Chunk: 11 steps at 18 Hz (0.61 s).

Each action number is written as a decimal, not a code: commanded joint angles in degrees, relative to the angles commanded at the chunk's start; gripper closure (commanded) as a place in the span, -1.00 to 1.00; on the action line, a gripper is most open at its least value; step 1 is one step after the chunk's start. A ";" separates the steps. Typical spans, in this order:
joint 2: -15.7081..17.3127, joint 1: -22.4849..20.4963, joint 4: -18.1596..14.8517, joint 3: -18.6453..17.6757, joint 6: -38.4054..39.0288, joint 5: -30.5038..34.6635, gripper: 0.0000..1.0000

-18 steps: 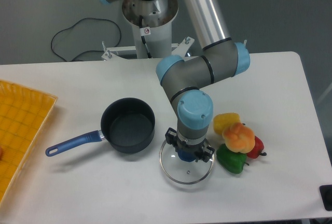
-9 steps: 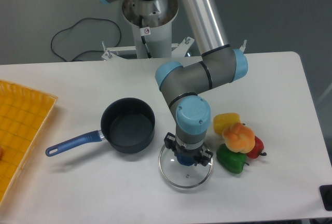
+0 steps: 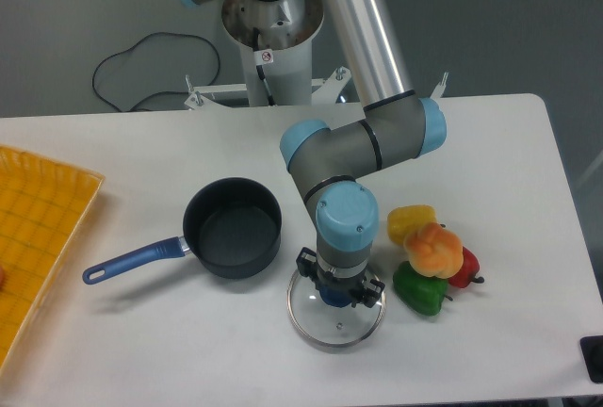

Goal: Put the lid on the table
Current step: 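Lower the held glass lid flat onto the table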

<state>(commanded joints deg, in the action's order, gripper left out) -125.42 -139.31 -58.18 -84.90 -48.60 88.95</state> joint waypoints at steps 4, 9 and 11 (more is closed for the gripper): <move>-0.44 0.26 0.35 0.00 0.62 0.09 -0.04; -0.35 0.26 0.35 0.00 0.61 0.09 -0.04; -0.35 0.26 0.44 0.00 0.53 0.09 -0.07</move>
<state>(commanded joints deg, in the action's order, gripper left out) -125.77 -139.04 -57.74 -84.90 -48.08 89.03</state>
